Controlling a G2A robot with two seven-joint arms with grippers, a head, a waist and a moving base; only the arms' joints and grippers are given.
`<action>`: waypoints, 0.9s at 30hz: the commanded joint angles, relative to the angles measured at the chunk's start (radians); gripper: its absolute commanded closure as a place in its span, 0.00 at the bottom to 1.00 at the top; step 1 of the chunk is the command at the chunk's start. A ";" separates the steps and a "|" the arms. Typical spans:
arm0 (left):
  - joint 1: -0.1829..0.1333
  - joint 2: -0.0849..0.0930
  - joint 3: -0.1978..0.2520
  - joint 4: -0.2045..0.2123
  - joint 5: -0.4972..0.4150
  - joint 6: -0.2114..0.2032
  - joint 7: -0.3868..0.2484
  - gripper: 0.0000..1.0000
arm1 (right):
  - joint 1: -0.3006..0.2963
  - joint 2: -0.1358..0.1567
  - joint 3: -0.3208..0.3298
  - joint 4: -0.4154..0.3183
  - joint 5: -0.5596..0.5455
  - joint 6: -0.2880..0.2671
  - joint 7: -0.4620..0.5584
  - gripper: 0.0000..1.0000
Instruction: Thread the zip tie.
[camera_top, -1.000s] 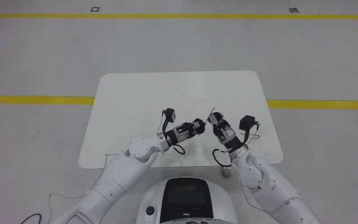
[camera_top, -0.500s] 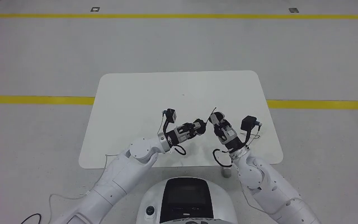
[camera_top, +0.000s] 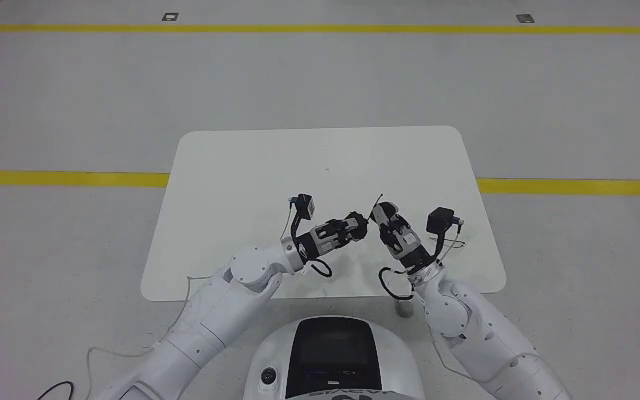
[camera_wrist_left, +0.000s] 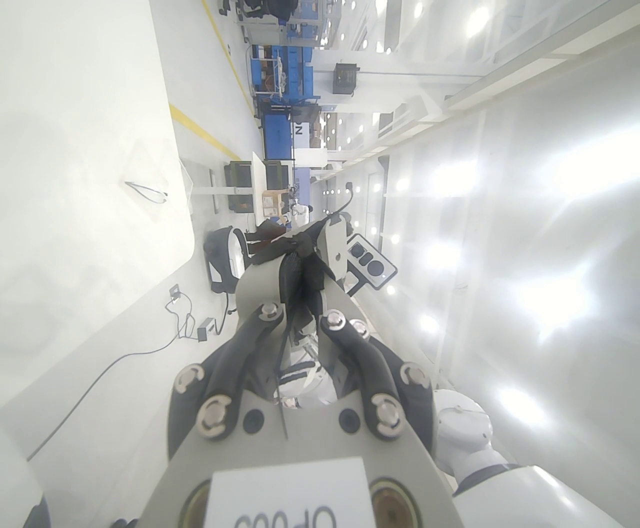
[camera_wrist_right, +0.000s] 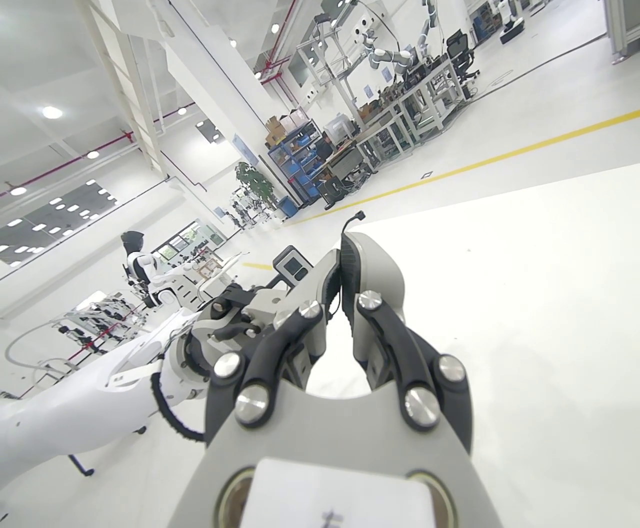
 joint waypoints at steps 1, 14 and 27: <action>0.001 0.000 0.000 -0.001 0.001 -0.001 0.001 1.00 | 0.000 0.000 0.000 -0.001 0.000 0.000 0.000 1.00; 0.003 0.001 0.002 -0.004 -0.003 -0.004 -0.001 1.00 | -0.010 0.005 0.001 -0.024 0.017 0.000 -0.025 1.00; 0.007 0.002 -0.002 -0.008 -0.004 -0.008 0.011 1.00 | -0.006 0.009 0.003 -0.013 0.027 0.000 -0.026 0.40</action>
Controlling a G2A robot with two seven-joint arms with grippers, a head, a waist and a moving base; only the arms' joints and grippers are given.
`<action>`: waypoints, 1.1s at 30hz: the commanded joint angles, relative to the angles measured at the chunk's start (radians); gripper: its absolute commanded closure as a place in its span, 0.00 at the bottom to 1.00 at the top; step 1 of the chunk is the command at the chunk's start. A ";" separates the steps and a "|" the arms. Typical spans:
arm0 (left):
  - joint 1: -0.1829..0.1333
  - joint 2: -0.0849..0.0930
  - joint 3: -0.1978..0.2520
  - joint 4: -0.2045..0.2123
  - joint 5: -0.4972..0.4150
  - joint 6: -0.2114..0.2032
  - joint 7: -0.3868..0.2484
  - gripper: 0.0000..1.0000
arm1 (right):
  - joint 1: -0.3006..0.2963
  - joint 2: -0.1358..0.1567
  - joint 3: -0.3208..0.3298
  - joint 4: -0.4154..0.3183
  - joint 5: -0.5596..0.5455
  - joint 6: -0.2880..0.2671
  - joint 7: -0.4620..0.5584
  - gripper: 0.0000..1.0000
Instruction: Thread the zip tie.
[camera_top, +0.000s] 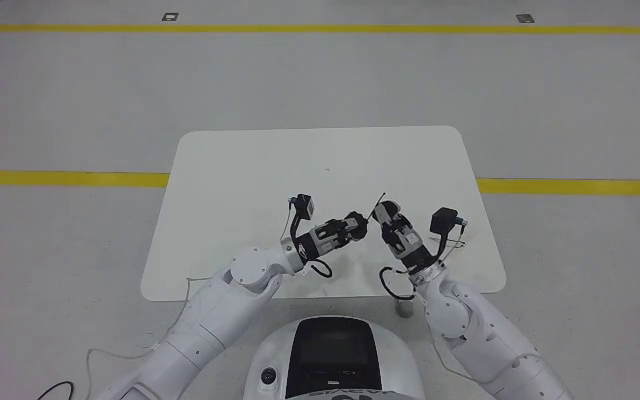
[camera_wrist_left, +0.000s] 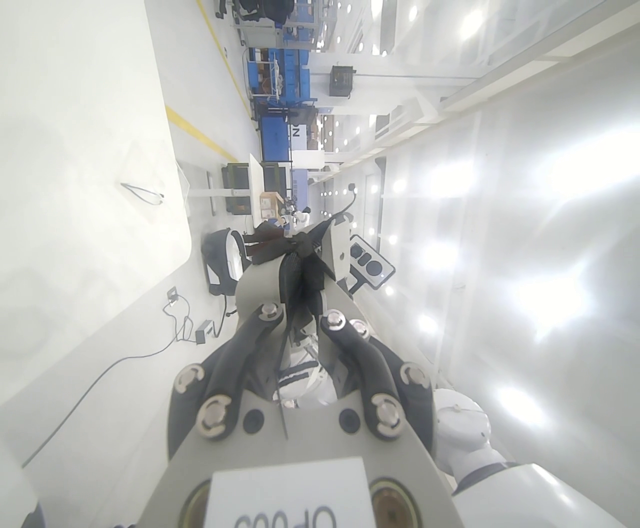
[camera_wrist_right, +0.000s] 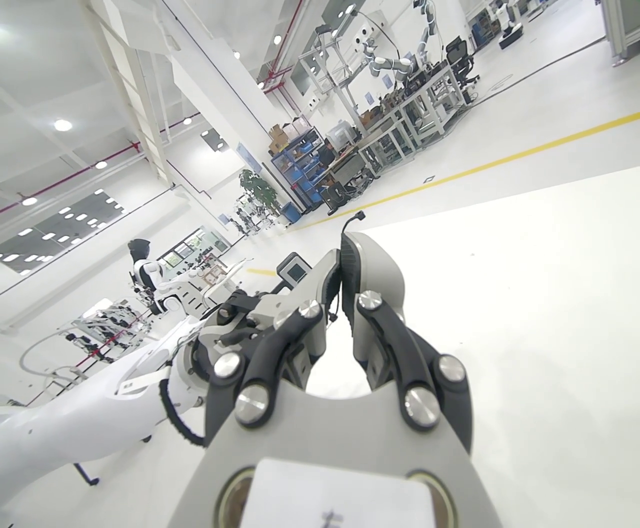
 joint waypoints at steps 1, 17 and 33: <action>0.000 0.000 -0.001 0.001 -0.002 -0.001 0.002 1.00 | -0.001 0.001 0.003 -0.001 0.002 0.000 -0.003 0.29; 0.008 0.007 -0.024 -0.024 0.006 -0.006 0.017 1.00 | -0.031 0.014 0.040 -0.029 0.039 0.000 0.011 0.00; 0.024 0.010 -0.058 -0.020 -0.170 0.020 -0.078 1.00 | -0.015 0.023 0.107 -0.068 0.601 0.000 0.341 0.00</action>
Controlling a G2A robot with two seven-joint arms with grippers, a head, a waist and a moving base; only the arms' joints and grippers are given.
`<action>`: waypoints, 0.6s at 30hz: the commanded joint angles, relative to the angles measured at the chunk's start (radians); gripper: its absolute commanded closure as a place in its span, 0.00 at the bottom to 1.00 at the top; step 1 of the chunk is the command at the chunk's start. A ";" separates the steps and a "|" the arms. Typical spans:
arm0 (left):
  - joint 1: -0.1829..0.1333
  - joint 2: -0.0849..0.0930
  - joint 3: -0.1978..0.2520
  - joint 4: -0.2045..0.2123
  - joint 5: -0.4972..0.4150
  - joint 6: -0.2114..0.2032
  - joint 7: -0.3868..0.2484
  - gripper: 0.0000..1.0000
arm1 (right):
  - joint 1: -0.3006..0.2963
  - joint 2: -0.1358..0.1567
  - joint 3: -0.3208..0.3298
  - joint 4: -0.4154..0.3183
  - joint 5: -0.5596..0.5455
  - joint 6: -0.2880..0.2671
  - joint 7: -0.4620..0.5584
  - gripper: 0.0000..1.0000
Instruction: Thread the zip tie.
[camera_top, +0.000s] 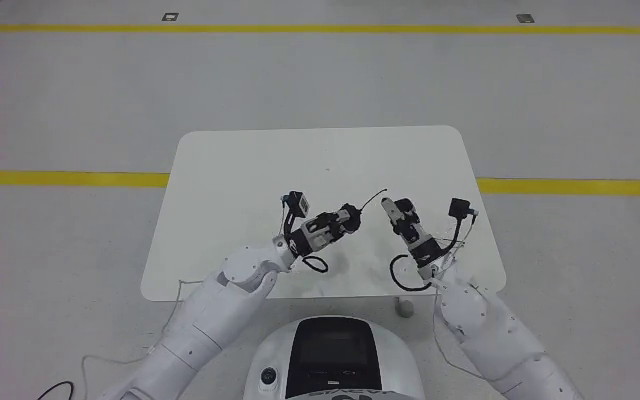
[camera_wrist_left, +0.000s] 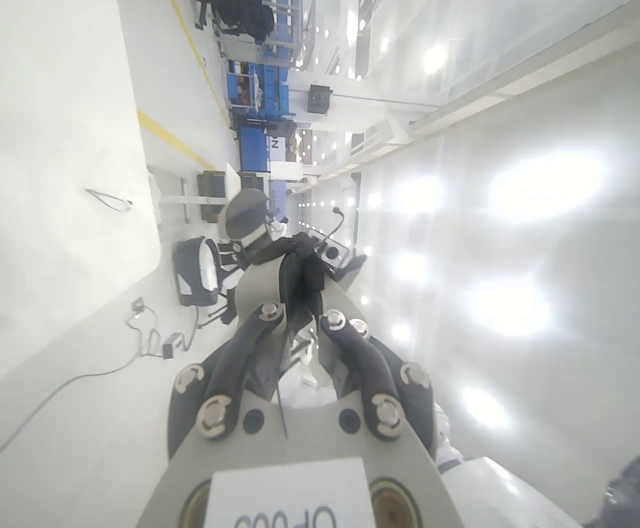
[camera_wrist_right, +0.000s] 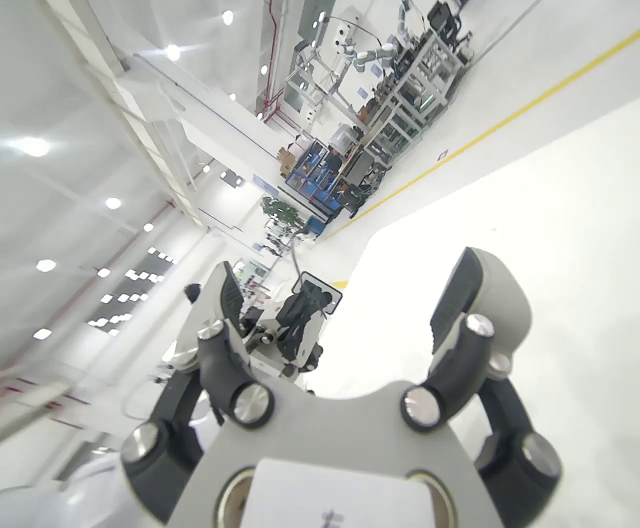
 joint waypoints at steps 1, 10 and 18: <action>-0.001 0.001 -0.005 0.007 -0.027 0.005 -0.030 1.00 | 0.002 0.003 0.033 0.005 0.149 0.000 0.111 0.00; -0.020 -0.002 -0.011 0.055 -0.150 0.023 -0.153 1.00 | 0.024 -0.039 0.223 0.157 0.640 0.000 0.676 0.00; -0.041 -0.006 0.001 0.076 -0.144 0.018 -0.161 1.00 | 0.061 -0.093 0.270 0.303 0.802 0.000 0.970 0.00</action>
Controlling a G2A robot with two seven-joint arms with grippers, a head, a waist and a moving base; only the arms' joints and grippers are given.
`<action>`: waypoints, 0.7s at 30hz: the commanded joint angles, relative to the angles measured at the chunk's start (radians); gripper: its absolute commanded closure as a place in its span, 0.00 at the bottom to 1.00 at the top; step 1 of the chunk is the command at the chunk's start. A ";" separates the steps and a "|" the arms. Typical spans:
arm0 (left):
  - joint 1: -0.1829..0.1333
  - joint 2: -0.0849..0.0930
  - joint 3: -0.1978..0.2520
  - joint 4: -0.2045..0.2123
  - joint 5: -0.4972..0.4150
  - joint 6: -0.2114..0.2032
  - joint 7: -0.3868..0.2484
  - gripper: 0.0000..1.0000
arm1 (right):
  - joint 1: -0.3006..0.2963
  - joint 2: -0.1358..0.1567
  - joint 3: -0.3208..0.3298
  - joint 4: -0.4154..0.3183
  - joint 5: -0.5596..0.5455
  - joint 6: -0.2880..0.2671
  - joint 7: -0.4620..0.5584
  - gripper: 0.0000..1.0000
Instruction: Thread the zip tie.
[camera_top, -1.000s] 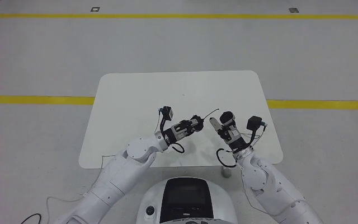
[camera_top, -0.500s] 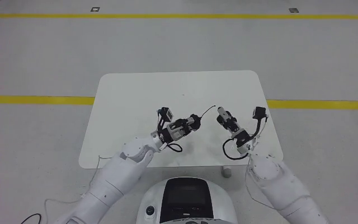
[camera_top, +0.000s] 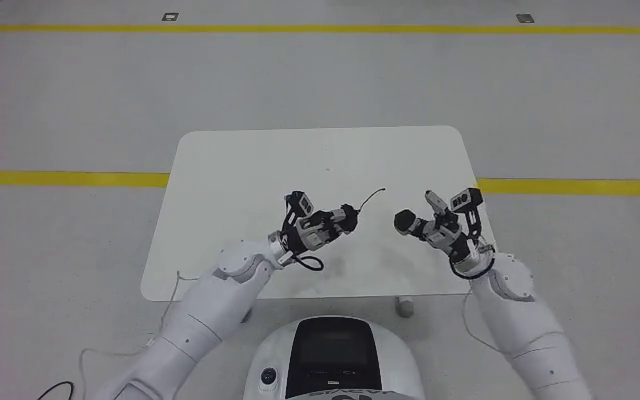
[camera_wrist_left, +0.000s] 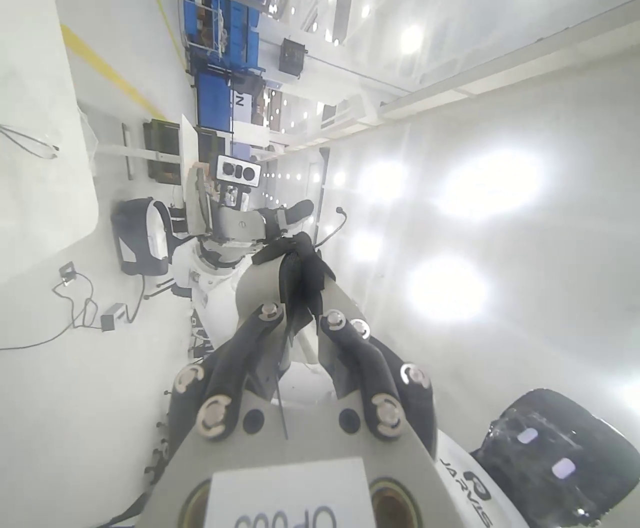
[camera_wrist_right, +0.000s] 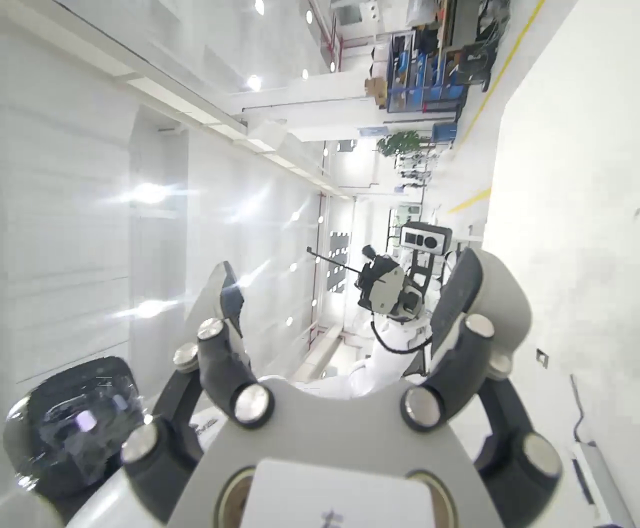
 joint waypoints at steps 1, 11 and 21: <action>0.000 0.000 0.000 0.000 0.000 0.000 0.000 1.00 | -0.001 0.001 0.000 -0.004 -0.002 0.000 -0.014 0.00; 0.008 -0.003 0.006 -0.021 -0.034 0.013 -0.004 1.00 | 0.009 -0.006 -0.021 0.023 0.094 0.057 0.039 0.00; -0.046 -0.026 0.062 0.025 -0.116 0.025 -0.101 1.00 | 0.119 -0.035 -0.095 0.259 0.306 0.122 0.327 0.00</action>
